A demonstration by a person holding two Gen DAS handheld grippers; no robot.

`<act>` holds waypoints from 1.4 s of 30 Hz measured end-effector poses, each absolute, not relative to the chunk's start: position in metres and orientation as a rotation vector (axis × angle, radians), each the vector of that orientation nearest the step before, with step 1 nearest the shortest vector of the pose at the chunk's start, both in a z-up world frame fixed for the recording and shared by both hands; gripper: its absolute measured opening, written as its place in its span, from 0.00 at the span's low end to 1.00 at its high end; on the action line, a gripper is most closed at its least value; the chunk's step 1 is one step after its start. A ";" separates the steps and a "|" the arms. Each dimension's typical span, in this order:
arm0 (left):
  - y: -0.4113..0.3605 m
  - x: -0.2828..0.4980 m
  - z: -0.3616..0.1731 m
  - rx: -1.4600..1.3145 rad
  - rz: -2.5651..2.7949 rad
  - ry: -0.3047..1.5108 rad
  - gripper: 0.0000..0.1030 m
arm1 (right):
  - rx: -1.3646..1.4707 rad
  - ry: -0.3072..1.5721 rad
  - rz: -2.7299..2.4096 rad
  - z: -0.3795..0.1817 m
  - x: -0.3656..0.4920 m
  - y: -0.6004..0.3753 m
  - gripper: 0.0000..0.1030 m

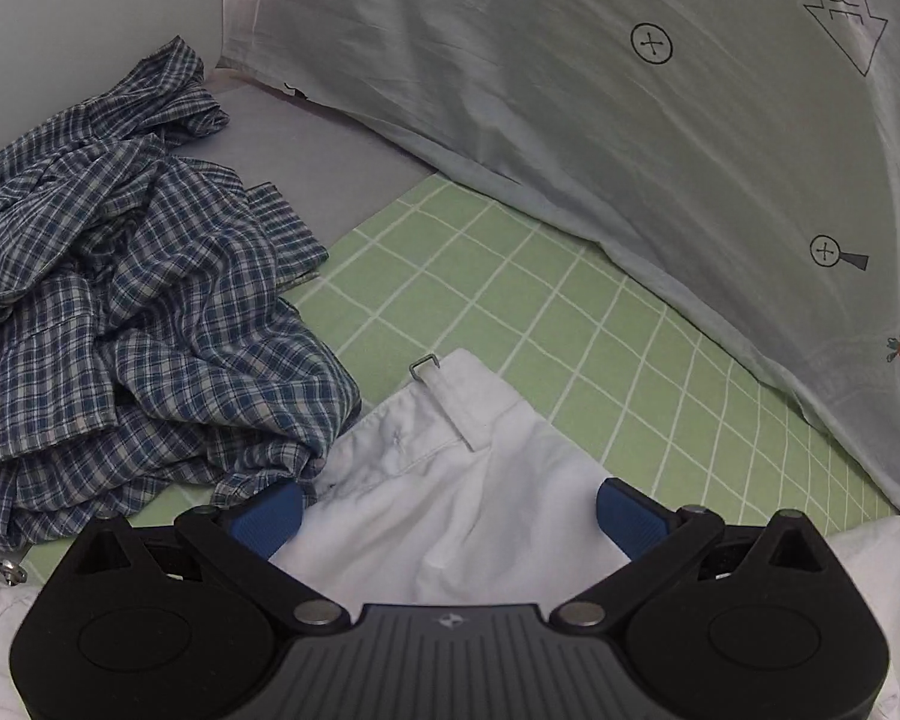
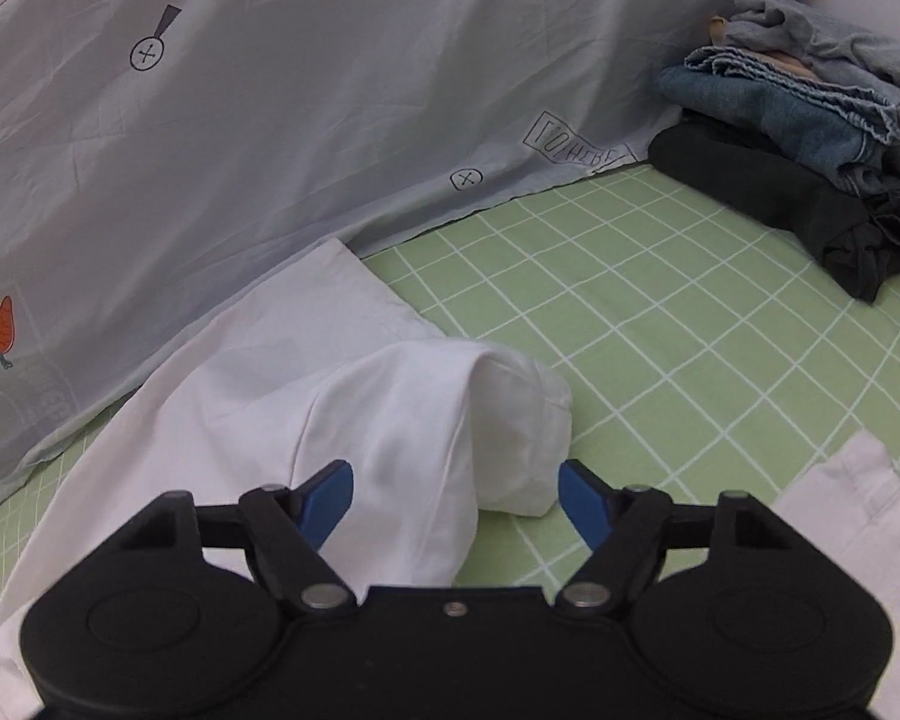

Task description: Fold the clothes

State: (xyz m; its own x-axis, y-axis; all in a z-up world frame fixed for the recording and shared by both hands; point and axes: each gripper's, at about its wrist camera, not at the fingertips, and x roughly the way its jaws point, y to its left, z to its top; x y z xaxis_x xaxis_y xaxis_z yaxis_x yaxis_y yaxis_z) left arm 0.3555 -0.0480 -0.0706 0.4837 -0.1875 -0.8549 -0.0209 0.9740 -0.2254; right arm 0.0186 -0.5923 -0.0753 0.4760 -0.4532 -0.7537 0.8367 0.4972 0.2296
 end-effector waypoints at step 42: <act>-0.021 0.377 -0.044 -0.179 0.144 0.783 0.40 | 0.313 0.479 -0.957 0.022 0.113 -0.646 0.61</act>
State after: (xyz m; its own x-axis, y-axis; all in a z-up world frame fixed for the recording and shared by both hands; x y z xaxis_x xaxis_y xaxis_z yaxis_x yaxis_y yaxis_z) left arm 0.3770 -0.0210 -0.0440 0.7004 0.0628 -0.7110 -0.1951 0.9750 -0.1061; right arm 0.1126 -0.6458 0.0223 0.4839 -0.7032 -0.5210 0.8384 0.5432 0.0455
